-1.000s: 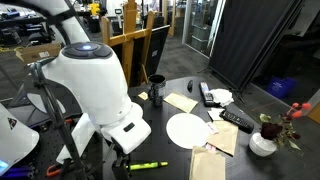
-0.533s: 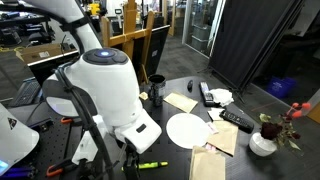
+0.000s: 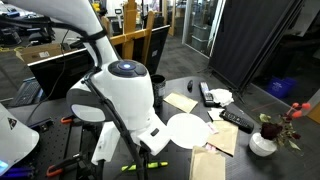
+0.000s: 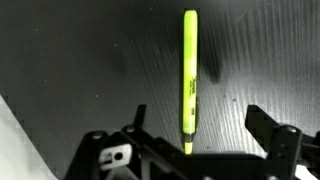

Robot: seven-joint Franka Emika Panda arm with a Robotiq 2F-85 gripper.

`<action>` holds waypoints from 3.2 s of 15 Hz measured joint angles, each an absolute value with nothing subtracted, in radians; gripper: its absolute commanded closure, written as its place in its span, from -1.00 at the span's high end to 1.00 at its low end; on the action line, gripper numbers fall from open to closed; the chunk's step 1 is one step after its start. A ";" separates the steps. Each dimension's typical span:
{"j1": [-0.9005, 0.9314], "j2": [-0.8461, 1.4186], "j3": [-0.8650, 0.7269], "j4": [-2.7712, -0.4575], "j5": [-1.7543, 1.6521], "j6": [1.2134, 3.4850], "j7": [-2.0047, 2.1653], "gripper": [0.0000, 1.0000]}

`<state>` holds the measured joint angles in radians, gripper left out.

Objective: Put the pen in the mug

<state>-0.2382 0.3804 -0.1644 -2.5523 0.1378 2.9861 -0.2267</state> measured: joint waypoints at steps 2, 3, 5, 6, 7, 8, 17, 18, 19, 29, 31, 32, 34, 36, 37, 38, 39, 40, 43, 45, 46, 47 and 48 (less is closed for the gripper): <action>-0.257 0.404 -0.143 -2.532 0.138 2.986 -0.225 1.00; -0.265 0.415 -0.137 -2.524 0.138 2.986 -0.224 1.00; -0.276 0.433 -0.132 -2.510 0.137 2.986 -0.224 0.77; -0.281 0.440 -0.131 -2.504 0.137 2.986 -0.224 0.47; -0.285 0.446 -0.130 -2.499 0.137 2.986 -0.224 0.31; -0.290 0.450 -0.128 -2.494 0.136 2.986 -0.224 0.17; -0.307 0.469 -0.120 -2.481 0.133 2.985 -0.224 -1.00; -0.308 0.469 -0.120 -2.481 0.133 2.985 -0.224 -0.93; -0.308 0.469 -0.120 -2.480 0.132 2.985 -0.224 -0.93; -0.189 0.403 -0.187 -2.446 0.001 2.820 -0.109 -0.93; -0.143 0.361 -0.206 -2.436 -0.043 2.769 -0.067 -0.93; -0.126 0.340 -0.211 -2.431 -0.063 2.746 -0.049 -0.93; -0.102 0.296 -0.211 -2.420 -0.091 2.694 -0.026 -0.93; -0.086 0.249 -0.208 -2.413 -0.112 2.647 -0.012 -0.93; -0.080 0.224 -0.205 -2.411 -0.119 2.624 -0.011 -0.93; -0.076 0.198 -0.201 -2.410 -0.128 2.603 -0.010 -0.93; -0.072 0.171 -0.197 -2.409 -0.139 2.582 -0.008 -0.93; -0.069 0.142 -0.191 -2.409 -0.148 2.560 -0.006 -0.93; -0.068 0.055 -0.163 -2.406 -0.153 2.489 -0.003 -0.93; -0.068 -0.001 -0.142 -2.400 -0.153 2.439 0.003 -0.93; -0.068 -0.026 -0.131 -2.394 -0.153 2.411 0.005 -0.93; -0.068 -0.050 -0.120 -2.386 -0.153 2.380 0.006 -0.93; -0.068 -0.073 -0.109 -2.375 -0.152 2.345 0.006 -0.93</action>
<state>-0.0677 -0.0725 -0.1095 -2.3747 -0.1524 2.3455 0.0057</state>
